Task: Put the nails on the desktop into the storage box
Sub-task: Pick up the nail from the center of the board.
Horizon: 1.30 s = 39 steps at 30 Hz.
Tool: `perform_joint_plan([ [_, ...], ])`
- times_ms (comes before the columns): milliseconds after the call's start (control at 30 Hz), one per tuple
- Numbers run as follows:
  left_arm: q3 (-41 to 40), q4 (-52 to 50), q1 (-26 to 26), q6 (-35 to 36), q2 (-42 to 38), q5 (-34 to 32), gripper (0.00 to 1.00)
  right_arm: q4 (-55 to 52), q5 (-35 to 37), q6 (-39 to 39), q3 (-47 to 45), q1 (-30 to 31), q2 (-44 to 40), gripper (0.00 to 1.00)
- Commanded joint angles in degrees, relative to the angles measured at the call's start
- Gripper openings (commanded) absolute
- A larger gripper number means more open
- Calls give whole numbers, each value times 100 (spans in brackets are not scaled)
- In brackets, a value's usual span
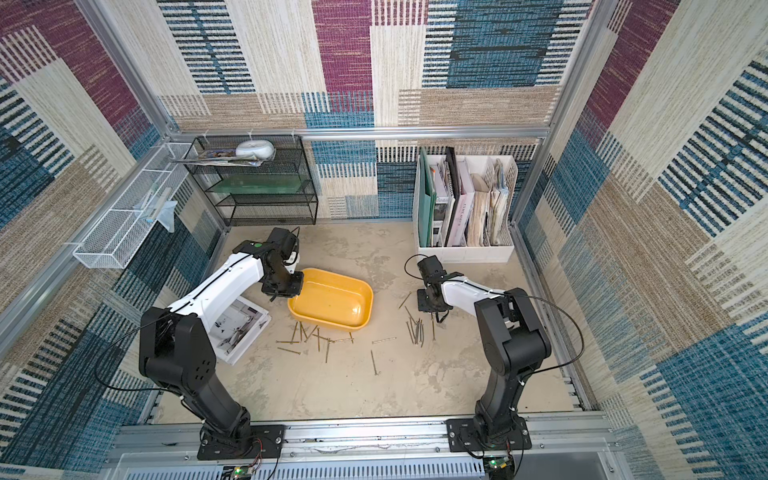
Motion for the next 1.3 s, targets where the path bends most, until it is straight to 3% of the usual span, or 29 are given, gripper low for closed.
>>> perform_joint_plan([
  [0, -41, 120, 32, 67, -26, 122, 0, -1183, -286, -72, 94, 6, 200, 24],
  [300, -142, 239, 153, 86, -34, 285, 0, -1967, -400, -430, 551, -6, 617, 19],
  [600, -142, 297, 277, 65, -13, 480, 0, -1880, -336, -500, 583, -147, 790, 0],
  [800, -183, 330, 281, 33, -32, 464, 0, -1916, -379, -655, 1256, -374, 905, 0],
  [1167, -240, 408, 277, -34, -172, 308, 0, -1950, -1061, -332, 1841, -374, -304, 0],
  [1267, -237, 408, 272, -34, -170, 288, 0, -1896, -1525, -96, 2138, -321, -530, 0],
])
